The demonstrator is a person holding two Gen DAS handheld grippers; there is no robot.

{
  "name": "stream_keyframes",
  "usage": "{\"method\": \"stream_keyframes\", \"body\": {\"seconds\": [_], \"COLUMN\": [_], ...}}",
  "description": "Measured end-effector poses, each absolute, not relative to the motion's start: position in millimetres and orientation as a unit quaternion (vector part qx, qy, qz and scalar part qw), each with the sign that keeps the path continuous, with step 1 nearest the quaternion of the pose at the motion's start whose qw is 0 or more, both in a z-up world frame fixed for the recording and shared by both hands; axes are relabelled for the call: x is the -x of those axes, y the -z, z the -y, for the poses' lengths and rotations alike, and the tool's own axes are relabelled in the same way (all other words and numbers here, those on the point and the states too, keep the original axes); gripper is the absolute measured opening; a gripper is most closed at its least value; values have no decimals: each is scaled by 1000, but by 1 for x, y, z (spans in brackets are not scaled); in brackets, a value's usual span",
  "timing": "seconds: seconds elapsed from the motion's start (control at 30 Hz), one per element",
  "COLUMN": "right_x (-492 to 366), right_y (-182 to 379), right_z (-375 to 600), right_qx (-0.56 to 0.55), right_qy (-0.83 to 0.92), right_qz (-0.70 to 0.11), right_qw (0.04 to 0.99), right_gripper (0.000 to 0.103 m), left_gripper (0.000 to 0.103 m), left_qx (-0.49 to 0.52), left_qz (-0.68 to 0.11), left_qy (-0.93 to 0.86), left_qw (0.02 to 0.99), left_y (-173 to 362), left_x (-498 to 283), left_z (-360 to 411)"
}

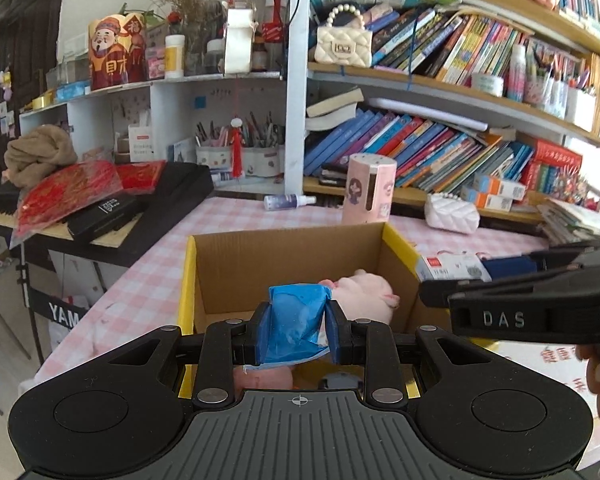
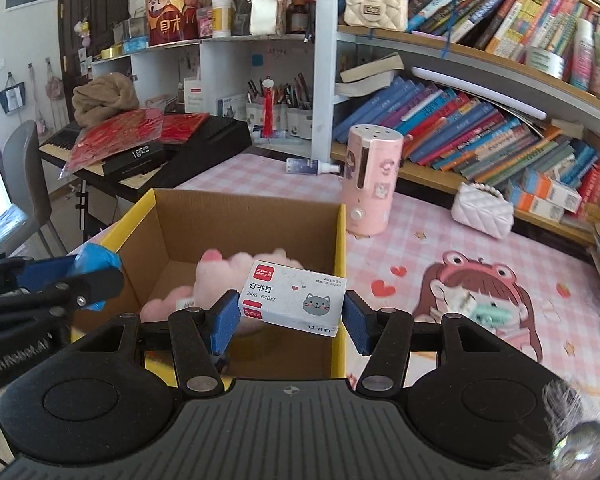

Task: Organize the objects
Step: 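Carry the blue packet and white staple box over the yellow box with both grippers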

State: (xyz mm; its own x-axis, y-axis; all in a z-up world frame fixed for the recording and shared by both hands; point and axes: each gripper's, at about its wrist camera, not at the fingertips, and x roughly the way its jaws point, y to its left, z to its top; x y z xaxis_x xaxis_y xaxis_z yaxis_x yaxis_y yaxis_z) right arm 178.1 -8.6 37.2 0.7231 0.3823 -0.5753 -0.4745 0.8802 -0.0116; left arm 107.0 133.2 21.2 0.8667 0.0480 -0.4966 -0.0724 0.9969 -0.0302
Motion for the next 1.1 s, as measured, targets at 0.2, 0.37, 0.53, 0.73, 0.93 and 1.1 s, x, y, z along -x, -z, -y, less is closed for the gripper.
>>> {"method": "stream_keyframes", "body": {"seconds": [0.2, 0.37, 0.53, 0.73, 0.93, 1.1], "right_x": [-207, -227, -241, -255, -263, -267], "right_y": [-33, -28, -20, -14, -9, -7], "right_z": [-2, -10, -16, -22, -26, -27], "right_qx": [87, 89, 93, 96, 100, 101], "right_qy": [-246, -259, -271, -281, -292, -296], "right_qz": [-292, -293, -303, -312, -317, -319], "right_qw": [920, 916, 909, 902, 897, 895], "right_gripper": [53, 53, 53, 53, 53, 53], "left_gripper": [27, 27, 27, 27, 28, 31], "left_qx": [0, -22, -37, -52, -58, -57], "left_qz": [-286, -309, -325, -325, -328, -332], "left_qy": [-39, -45, -48, -59, -83, -95], "left_qw": [957, 950, 944, 942, 939, 937], "left_y": [-5, 7, 17, 21, 24, 26], "left_x": [-134, -151, -165, -174, -182, -186], "left_z": [-125, -120, -115, -111, -113, -116]}}
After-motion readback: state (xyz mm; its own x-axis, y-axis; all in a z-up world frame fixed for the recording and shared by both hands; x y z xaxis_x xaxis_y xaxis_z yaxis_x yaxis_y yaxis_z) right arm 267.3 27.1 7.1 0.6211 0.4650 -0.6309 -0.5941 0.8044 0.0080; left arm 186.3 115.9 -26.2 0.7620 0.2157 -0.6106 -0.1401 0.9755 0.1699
